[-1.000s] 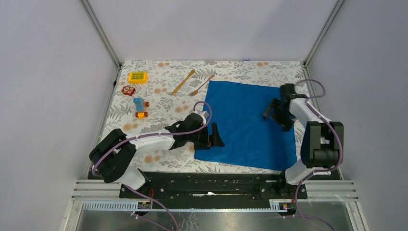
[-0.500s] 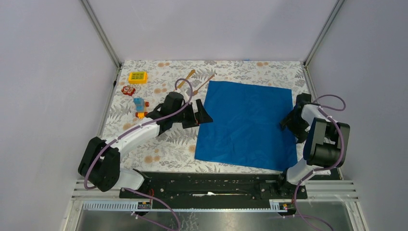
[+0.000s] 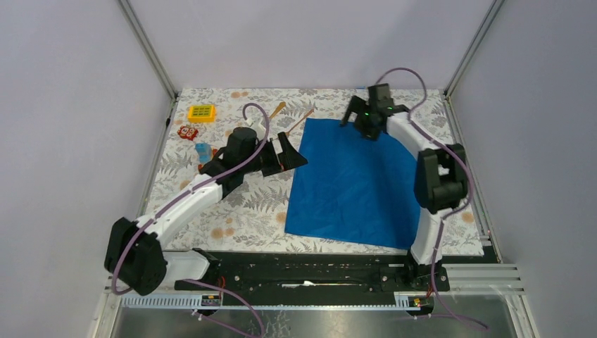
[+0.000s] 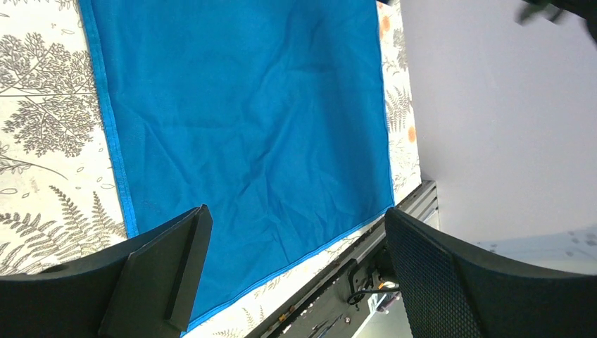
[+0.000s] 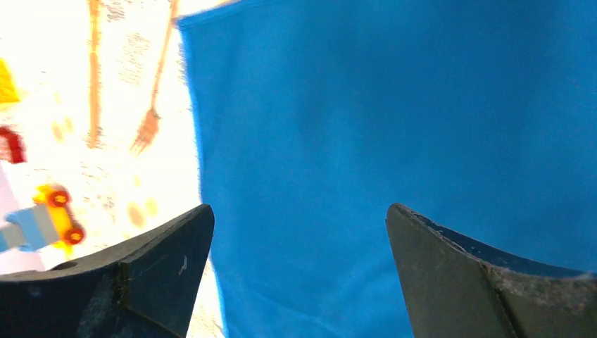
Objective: Fold the napkin into a case and place the utensils inside
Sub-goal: Flatten the napkin at the center of the board.
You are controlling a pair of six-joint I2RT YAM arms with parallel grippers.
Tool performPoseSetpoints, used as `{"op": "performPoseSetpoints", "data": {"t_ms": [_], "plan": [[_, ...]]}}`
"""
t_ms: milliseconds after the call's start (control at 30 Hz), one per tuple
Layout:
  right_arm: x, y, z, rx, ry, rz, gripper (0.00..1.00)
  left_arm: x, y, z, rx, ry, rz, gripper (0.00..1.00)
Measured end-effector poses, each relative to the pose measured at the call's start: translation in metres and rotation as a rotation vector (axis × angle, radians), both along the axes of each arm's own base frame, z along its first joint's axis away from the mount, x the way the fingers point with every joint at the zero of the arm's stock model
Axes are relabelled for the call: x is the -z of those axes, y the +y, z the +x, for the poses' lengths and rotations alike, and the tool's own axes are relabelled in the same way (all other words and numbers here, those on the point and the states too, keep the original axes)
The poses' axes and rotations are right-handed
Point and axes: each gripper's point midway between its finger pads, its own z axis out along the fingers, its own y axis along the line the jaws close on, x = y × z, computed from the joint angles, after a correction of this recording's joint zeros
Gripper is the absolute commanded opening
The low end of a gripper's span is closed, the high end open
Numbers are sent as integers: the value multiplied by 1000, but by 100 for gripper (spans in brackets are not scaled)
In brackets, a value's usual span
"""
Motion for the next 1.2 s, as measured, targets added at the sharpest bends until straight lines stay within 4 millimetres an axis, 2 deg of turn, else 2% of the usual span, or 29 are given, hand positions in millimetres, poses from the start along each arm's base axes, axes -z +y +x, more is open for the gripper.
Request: {"op": "performPoseSetpoints", "data": {"t_ms": [133,267,333,500,667,900,1033,1133,1200], "plan": [[13,69,47,-58,-29,100,89,-18,11,-10,-24,-53,-16,99],[30,108,71,-85,-36,122,69,-14,18,-19,-35,-50,-11,99],[37,124,81,-92,-42,121,65,-2,20,-23,-38,-26,0,99],[51,147,98,-107,-60,120,66,29,26,-35,-45,54,30,99],[81,157,100,-120,-35,99,65,32,27,-36,-47,62,32,99],[82,173,119,-132,-94,115,64,31,26,-35,-47,56,28,99],[80,190,132,-145,-139,168,64,31,26,-35,-47,56,28,99],[78,202,139,-160,-170,213,67,31,26,-35,-47,55,29,99],[76,206,140,-166,-176,224,72,32,26,-35,-46,55,30,99]]}}
